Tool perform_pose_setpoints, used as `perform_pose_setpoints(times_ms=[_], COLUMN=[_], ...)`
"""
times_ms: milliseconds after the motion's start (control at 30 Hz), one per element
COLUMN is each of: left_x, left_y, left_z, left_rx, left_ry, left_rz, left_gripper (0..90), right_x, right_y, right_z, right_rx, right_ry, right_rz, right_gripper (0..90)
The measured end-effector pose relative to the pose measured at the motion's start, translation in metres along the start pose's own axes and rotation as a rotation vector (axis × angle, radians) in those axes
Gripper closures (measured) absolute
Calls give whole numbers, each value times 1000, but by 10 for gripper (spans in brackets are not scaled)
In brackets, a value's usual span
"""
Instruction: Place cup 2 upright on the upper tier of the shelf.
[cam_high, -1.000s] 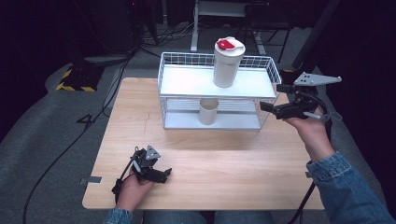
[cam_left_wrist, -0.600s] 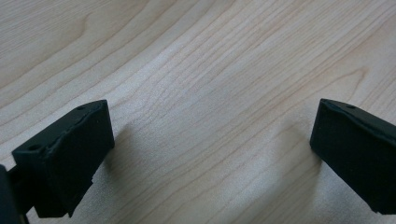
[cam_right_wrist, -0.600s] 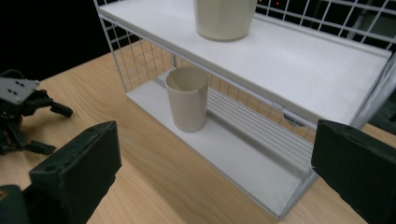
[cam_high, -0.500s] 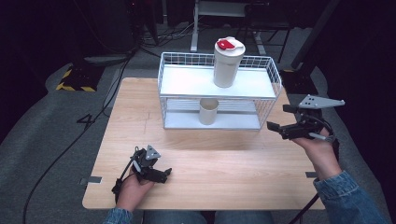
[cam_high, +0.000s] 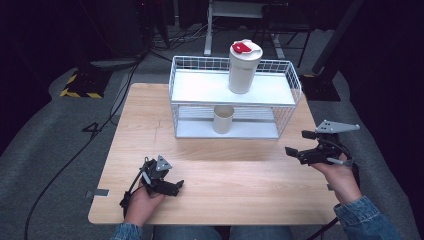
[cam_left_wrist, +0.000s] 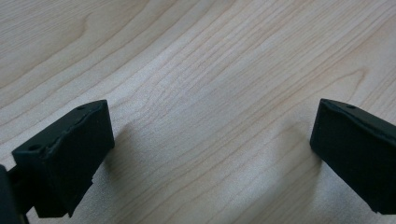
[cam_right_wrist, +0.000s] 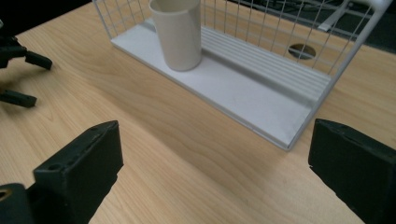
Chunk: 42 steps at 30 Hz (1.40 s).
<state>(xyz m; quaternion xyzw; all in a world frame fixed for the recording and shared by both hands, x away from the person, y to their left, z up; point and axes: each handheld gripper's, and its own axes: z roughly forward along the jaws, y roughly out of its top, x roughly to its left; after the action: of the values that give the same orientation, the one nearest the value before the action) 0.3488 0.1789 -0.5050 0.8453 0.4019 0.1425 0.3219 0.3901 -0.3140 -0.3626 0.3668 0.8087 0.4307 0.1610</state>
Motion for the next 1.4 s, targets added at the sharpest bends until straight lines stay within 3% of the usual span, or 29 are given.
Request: perform_pose_setpoints(times_ms=[300, 633, 1100, 1400], left_x=[0, 0, 0, 0], left_y=[0, 0, 0, 0], left_z=[0, 0, 0, 0], left_rx=[0, 0, -1, 0], left_ry=[-1, -1, -1, -1], left_rz=[-2, -2, -3, -3], left_gripper=[2, 2, 2, 2], right_x=[-2, -3, 4, 6], right_y=[-34, -69, -106, -118], right_z=[15, 34, 56, 66], right_rx=[77, 124, 109, 126], right_ry=[-2, -4, -58, -104], right_rz=[55, 110, 117, 99], right_gripper=[39, 39, 39, 38])
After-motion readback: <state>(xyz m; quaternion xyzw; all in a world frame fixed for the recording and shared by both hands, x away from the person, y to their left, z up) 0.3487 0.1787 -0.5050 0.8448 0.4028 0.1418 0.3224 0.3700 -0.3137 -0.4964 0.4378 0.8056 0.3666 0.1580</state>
